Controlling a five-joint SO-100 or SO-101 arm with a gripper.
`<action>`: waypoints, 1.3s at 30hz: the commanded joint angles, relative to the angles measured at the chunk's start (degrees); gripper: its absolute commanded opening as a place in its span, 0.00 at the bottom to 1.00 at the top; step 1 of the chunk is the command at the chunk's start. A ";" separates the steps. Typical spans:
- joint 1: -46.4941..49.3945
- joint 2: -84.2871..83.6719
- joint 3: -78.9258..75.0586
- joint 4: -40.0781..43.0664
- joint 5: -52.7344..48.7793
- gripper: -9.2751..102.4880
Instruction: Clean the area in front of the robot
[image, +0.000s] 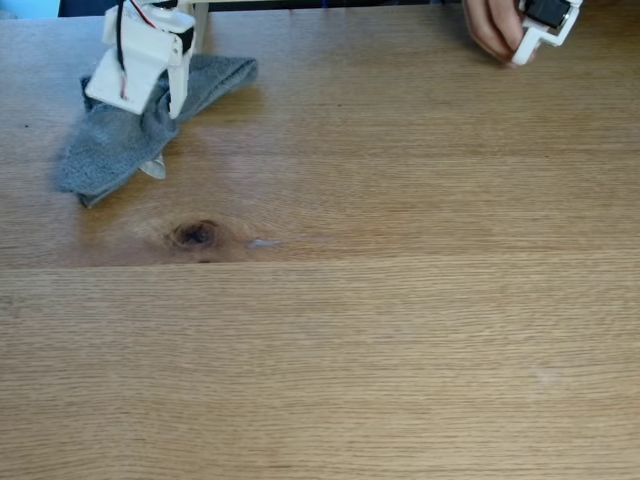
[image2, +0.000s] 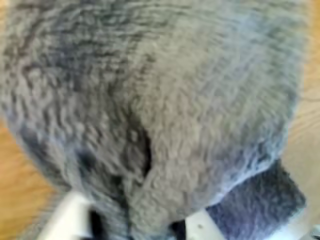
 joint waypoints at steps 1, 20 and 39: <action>-1.41 -1.76 -7.38 5.45 3.43 0.14; -18.28 31.20 -12.39 30.50 25.05 0.08; -64.42 31.73 -11.87 14.50 38.76 0.08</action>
